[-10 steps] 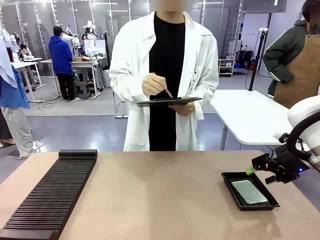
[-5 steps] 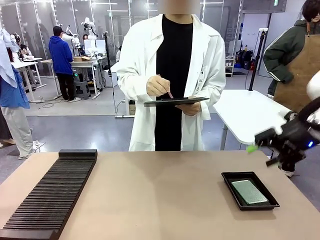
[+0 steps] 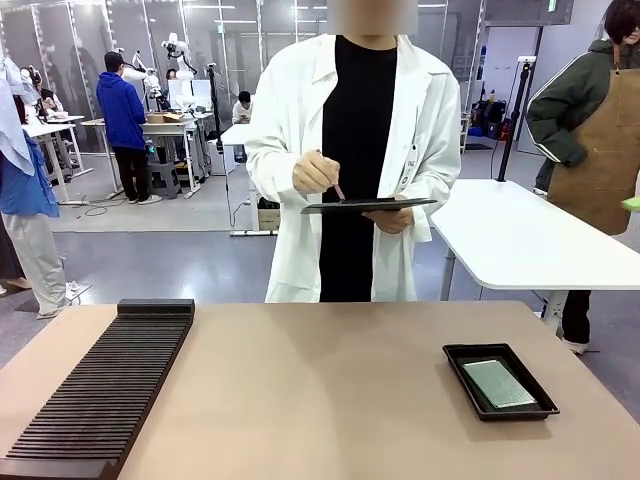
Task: Inspect the PCB.
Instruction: Place the Blank PCB in the ESD tray.
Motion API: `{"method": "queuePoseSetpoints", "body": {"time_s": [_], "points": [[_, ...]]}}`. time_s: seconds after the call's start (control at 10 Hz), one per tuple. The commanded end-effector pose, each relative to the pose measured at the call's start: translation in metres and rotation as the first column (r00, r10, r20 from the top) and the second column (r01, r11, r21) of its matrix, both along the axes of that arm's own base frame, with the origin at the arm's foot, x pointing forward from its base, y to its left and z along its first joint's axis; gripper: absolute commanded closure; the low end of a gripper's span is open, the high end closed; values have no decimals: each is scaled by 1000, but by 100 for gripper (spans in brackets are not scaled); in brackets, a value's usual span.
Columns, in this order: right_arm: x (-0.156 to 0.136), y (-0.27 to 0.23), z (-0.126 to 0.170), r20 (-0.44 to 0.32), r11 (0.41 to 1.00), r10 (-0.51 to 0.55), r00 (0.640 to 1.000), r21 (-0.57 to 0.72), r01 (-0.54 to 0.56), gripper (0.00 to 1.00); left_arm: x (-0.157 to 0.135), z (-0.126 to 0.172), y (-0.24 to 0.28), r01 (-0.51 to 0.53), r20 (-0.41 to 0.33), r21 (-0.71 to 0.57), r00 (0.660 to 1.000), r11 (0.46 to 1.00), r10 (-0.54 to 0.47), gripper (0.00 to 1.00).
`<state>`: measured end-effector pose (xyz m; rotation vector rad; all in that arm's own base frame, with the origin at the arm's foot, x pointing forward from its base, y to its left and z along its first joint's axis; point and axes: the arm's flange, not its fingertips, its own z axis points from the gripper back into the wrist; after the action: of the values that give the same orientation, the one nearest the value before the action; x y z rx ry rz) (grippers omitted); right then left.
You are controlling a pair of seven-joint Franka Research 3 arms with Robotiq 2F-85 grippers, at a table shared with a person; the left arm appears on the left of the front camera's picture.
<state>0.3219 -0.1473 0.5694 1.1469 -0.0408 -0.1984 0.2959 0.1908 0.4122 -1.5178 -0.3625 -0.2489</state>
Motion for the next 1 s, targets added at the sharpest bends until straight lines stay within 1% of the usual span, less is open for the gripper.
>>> {"method": "queuePoseSetpoints", "body": {"time_s": [0.0,0.1,0.2,0.3,0.5,0.7,0.8,0.9], "points": [[-5,-22,-21,-58,991,-69,996,115,75,0,-1,6,-1,1,-15,3,1000,1000,-1,0],[-21,-23,-37,-51,981,-82,995,173,90,0,-1,6,-1,1,-15,3,1000,1000,-1,0],[-32,-16,-48,-54,975,-77,996,205,87,0,-1,6,-1,1,-15,3,1000,1000,-1,0],[-38,-11,-60,-52,975,-78,996,203,87,0,-1,6,-1,1,-15,3,1000,1000,-1,0],[-51,-8,-77,-60,959,-83,995,265,97,0,-1,6,-1,1,-15,3,1000,1000,-1,0],[-53,-5,-91,-65,964,-79,995,251,93,0,-1,6,-1,1,-15,3,1000,1000,-1,0],[-50,-5,-98,-59,952,-109,992,281,121,0,-1,6,-1,1,-15,3,1000,1000,-1,0],[-52,-9,-90,-89,964,-75,993,248,95,0,-1,6,-1,1,-15,3,1000,1000,-1,0]]}}
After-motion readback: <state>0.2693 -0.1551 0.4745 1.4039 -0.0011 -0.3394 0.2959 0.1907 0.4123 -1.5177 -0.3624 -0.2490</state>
